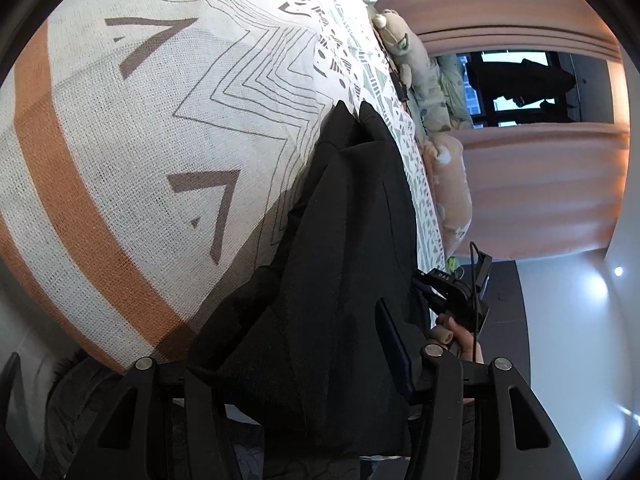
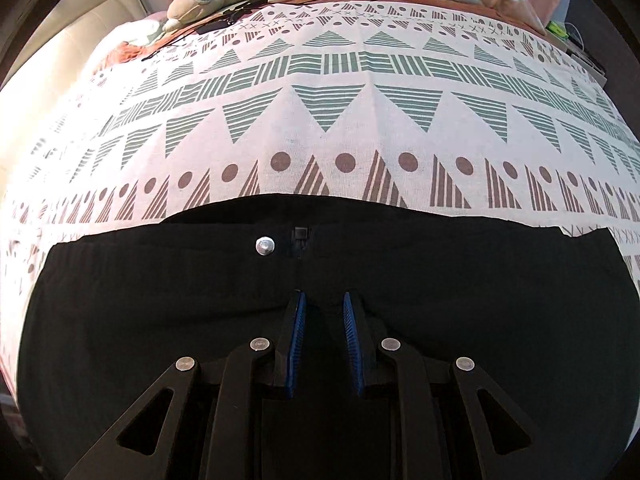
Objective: Fold large clothes
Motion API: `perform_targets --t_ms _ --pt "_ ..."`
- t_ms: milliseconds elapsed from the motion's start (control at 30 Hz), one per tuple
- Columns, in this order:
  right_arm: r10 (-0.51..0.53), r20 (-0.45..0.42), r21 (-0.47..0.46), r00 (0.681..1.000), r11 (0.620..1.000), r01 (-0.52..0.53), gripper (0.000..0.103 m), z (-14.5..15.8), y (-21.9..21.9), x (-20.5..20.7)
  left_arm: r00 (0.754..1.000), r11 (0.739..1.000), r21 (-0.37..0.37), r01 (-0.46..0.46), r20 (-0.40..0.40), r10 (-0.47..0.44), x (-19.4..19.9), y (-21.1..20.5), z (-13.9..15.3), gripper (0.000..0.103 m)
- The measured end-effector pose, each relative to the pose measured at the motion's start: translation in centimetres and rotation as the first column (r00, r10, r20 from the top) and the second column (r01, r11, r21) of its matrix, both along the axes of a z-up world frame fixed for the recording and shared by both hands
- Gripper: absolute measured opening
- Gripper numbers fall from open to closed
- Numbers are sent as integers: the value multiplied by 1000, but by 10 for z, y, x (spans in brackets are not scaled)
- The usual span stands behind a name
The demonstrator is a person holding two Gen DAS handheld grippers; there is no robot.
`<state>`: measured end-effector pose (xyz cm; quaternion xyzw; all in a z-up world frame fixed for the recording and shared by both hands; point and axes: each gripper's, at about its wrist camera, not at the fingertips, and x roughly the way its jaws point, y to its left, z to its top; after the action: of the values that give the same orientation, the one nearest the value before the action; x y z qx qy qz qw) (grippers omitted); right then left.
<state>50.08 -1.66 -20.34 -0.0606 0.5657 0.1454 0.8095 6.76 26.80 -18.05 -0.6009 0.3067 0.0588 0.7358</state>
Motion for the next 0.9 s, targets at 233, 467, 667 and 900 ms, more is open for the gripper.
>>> perform_targets --t_ms 233,467,667,900 --pt "72 67 -19 995 997 -71 20 23 24 -13 1000 1000 23 0 -6 1 -7 -8 0 47" --pt "97 112 107 989 988 -109 49 68 -6 -61 1000 998 63 23 -17 -22 -1 -9 2 29" --pt "96 127 200 987 972 -120 54 82 -35 -106 999 994 103 40 17 -42 4 -13 20 17" --pt "80 145 291 986 949 -120 54 92 -67 -159 995 992 117 51 74 -60 12 -17 43 15"
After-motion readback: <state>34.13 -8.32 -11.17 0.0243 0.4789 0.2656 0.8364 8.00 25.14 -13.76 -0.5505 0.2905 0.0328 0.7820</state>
